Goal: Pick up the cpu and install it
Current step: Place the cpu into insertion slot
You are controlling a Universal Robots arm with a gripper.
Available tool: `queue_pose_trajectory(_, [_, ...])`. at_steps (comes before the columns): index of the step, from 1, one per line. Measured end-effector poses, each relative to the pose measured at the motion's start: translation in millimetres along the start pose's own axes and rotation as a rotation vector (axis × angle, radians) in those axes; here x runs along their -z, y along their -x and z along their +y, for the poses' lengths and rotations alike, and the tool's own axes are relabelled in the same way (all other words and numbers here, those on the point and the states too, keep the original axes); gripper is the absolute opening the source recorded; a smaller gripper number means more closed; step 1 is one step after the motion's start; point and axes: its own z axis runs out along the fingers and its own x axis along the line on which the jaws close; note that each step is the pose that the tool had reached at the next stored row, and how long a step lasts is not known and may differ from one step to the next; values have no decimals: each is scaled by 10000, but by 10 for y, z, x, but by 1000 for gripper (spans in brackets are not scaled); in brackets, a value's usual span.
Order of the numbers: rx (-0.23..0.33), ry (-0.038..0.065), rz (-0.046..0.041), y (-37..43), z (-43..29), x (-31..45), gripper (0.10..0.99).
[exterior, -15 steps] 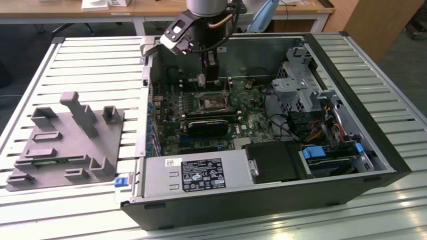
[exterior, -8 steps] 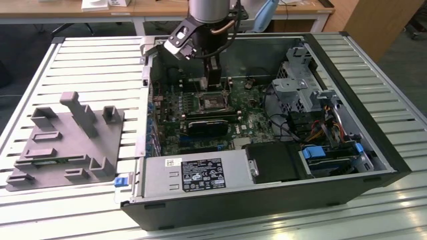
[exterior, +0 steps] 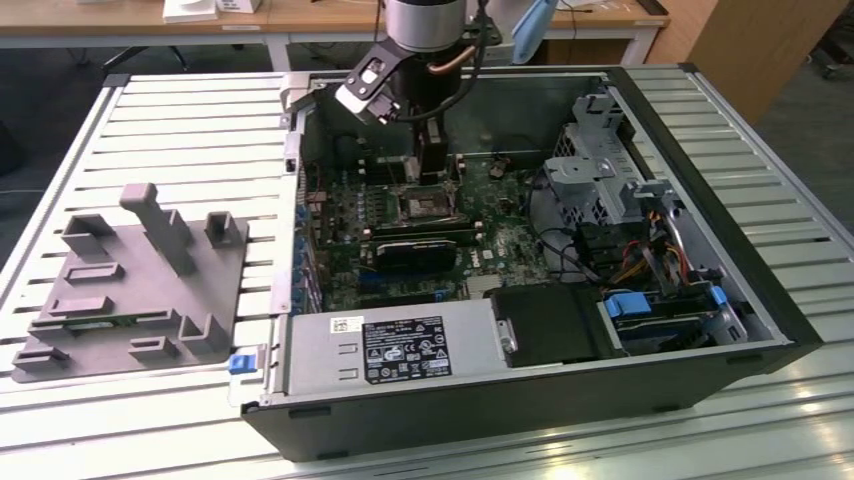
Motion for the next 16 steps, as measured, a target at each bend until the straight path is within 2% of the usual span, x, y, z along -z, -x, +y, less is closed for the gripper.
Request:
queue_pose_trajectory(6, [-66,-1,-3,-12,10,-62,545])
queue_pose_trajectory(7, [-107,0,-1,-18,10,-146,545])
queue_pose_trajectory(16, [-190,-1,0,-43,8,-236,545])
